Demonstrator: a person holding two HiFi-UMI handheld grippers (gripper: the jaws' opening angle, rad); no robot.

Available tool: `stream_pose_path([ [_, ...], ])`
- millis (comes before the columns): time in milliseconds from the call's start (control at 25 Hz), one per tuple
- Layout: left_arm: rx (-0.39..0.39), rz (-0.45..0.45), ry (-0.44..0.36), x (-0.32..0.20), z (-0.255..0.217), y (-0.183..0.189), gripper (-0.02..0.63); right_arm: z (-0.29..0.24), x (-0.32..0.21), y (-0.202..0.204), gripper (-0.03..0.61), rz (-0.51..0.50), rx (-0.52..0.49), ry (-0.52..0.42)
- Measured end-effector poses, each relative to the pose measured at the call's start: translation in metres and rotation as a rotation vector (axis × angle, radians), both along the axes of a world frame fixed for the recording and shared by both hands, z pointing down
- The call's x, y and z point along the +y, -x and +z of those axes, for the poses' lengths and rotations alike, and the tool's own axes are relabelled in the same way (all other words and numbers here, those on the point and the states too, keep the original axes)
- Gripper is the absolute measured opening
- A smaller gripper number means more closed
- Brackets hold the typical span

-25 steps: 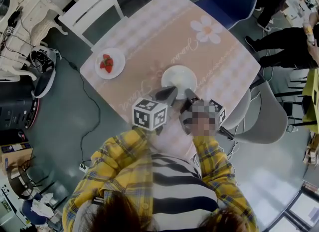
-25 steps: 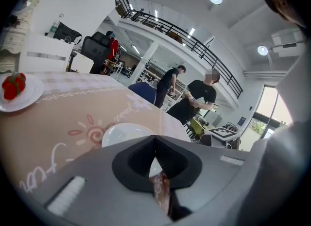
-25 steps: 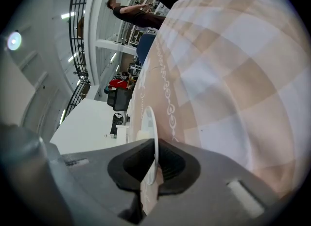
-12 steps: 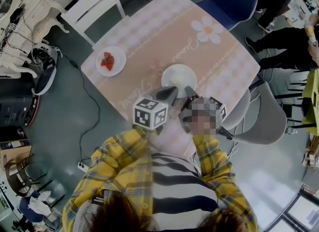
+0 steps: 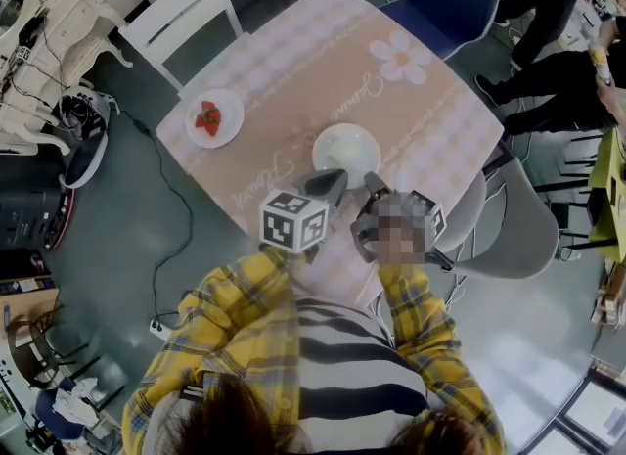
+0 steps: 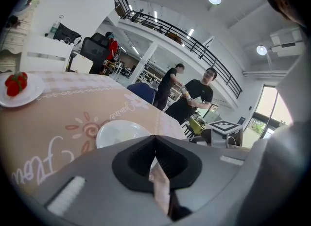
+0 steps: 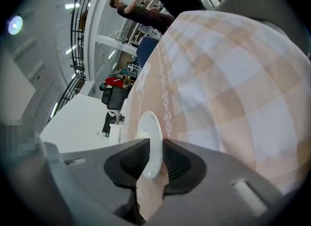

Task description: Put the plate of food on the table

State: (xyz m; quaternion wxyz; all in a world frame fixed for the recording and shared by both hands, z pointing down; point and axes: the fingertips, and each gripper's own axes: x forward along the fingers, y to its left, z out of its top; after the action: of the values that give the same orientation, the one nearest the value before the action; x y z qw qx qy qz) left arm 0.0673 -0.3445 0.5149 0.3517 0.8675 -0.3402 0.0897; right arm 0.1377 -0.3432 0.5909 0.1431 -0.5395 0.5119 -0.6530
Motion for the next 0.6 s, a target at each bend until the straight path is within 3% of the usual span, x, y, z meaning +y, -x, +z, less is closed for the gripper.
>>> stream_pose_path([
  [280,0.004,0.001,0.001,0.008,0.001,-0.004,0.000,-0.003,0.009,-0.009,0.066,0.018,0.010,-0.015],
  [600,0.004,-0.015,0.003,0.021,-0.002,-0.007,0.000,-0.024,0.020,-0.005,-0.003,-0.057,0.035,-0.108],
])
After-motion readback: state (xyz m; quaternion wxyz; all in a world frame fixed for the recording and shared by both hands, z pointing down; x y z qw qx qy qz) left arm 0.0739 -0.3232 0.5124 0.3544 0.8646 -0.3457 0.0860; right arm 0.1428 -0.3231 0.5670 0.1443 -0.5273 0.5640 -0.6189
